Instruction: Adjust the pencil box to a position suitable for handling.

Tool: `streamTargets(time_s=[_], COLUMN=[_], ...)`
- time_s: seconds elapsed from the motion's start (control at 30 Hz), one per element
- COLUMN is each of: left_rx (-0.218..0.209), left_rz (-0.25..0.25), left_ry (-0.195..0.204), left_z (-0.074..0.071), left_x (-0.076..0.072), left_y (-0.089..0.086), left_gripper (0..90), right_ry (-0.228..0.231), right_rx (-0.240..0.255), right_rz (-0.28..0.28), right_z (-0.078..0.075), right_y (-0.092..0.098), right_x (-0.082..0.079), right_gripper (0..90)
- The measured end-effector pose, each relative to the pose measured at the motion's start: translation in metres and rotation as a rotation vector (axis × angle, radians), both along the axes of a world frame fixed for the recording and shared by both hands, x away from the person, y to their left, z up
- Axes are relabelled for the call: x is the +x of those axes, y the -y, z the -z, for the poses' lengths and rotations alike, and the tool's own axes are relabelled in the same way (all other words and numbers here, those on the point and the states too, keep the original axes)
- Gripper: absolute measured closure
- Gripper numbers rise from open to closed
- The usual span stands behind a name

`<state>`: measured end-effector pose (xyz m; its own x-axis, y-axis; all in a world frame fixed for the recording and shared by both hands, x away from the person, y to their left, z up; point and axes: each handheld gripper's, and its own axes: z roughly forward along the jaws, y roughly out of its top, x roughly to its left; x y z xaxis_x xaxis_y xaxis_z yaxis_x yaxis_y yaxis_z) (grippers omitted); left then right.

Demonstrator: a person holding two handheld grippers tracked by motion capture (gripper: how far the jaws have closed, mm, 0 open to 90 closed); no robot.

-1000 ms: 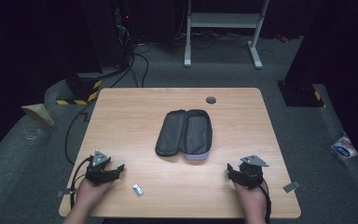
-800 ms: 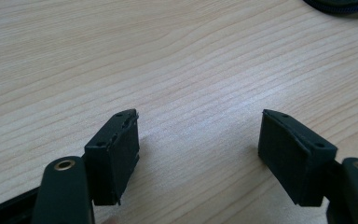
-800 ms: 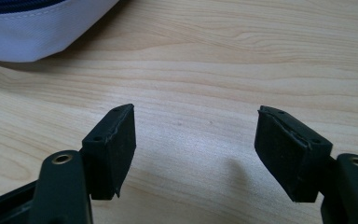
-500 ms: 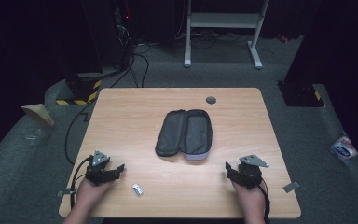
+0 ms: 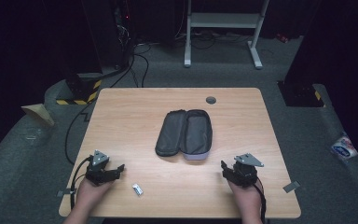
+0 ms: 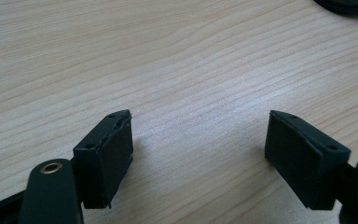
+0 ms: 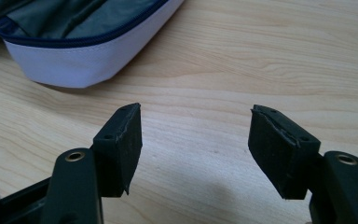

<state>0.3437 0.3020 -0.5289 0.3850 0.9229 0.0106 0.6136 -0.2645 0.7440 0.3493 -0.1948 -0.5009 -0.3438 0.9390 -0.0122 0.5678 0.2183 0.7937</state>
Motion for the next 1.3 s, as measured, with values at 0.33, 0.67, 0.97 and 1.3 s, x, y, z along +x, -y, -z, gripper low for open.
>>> streamTargets(time_s=[0.33, 0.67, 0.97, 1.3], left_rx=[0.001, 0.001, 0.001, 0.002], left_rz=[0.000, 0.000, 0.001, 0.004], left_ry=[-0.001, -0.001, -0.001, -0.002], left_z=[0.000, 0.000, 0.000, 0.000], left_x=[0.000, 0.000, 0.000, 0.000], left_y=[0.000, 0.000, 0.000, -0.001], left_gripper=[23.6, 23.6, 23.6, 23.6], right_ry=[0.025, 0.054, 0.063, 0.067], right_rx=[0.021, 0.045, 0.043, 0.041], right_rz=[-0.028, -0.044, -0.087, -0.152], right_z=[-0.009, -0.020, -0.027, -0.034], right_y=[-0.013, -0.024, -0.041, -0.068], right_x=[-0.002, 0.002, 0.010, 0.017], right_gripper=[36.1, 38.4, 41.7, 44.9])
